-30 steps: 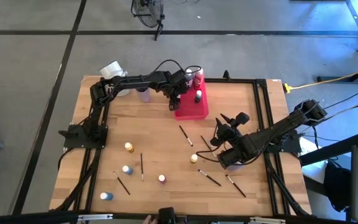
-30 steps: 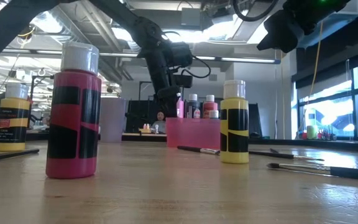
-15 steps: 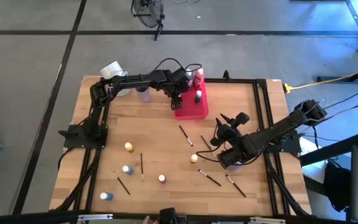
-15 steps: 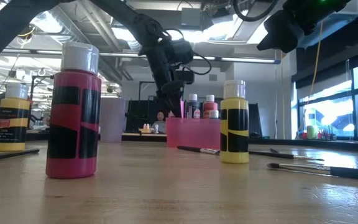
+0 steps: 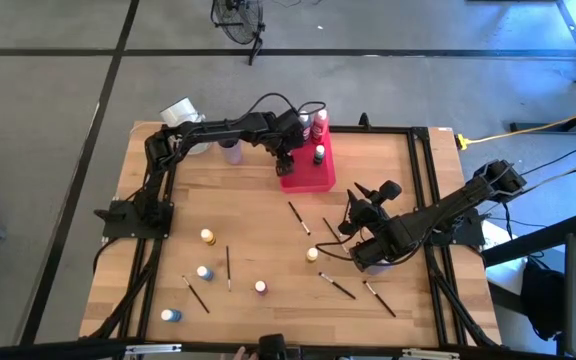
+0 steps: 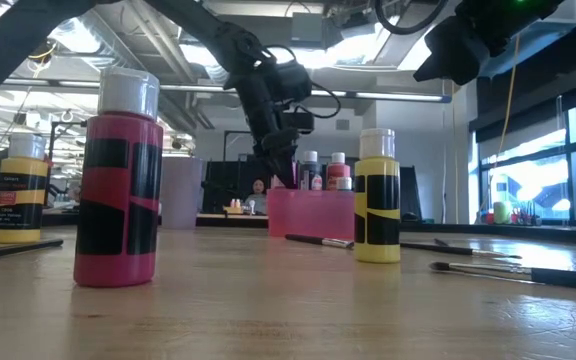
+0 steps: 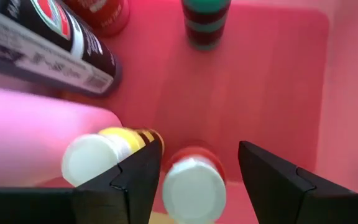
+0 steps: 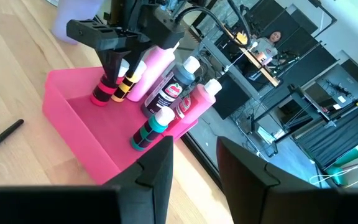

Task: Pick & Place Paint Supplies
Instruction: Put the black paint brush into the purple cup

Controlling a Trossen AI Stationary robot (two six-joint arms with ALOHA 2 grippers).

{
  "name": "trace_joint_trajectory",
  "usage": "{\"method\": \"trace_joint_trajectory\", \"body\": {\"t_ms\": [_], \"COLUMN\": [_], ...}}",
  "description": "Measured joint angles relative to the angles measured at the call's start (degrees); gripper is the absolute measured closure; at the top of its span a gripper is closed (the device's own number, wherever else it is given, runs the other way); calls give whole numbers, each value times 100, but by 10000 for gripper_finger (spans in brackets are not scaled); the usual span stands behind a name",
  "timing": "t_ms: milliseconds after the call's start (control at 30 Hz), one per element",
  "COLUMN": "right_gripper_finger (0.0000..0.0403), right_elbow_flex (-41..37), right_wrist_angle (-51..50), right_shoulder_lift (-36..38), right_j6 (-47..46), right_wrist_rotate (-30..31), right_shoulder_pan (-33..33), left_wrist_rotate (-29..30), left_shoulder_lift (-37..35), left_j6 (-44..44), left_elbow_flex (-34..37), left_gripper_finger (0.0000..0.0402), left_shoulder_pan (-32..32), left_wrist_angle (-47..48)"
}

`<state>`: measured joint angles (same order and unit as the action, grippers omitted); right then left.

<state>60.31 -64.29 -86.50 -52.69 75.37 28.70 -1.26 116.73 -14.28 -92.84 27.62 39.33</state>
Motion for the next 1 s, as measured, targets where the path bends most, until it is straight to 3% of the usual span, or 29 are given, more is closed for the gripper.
{"method": "trace_joint_trajectory", "body": {"t_ms": [100, 300, 500, 733, 1000], "right_gripper_finger": [275, 275, 275, 275, 275], "right_elbow_flex": [0, 0, 0, 0, 0], "right_wrist_angle": [0, 4, 0, 2, -82], "right_shoulder_lift": [0, -1, 0, -2, 0], "right_j6": [0, 0, 0, 0, -1], "right_wrist_rotate": [0, 26, 46, 48, 45], "right_shoulder_pan": [-4, -4, -19, -21, -21], "left_wrist_rotate": [37, 768, 969, 1648, 1665], "left_shoulder_lift": [0, 0, 0, 0, -87], "left_j6": [2, -417, -1016, -1503, -1496], "left_elbow_flex": [0, 0, 0, 0, -7], "left_gripper_finger": [191, 191, 191, 191, 191], "left_shoulder_pan": [-43, -140, -358, -653, -829], "left_wrist_angle": [-157, -189, -194, -636, -827]}}
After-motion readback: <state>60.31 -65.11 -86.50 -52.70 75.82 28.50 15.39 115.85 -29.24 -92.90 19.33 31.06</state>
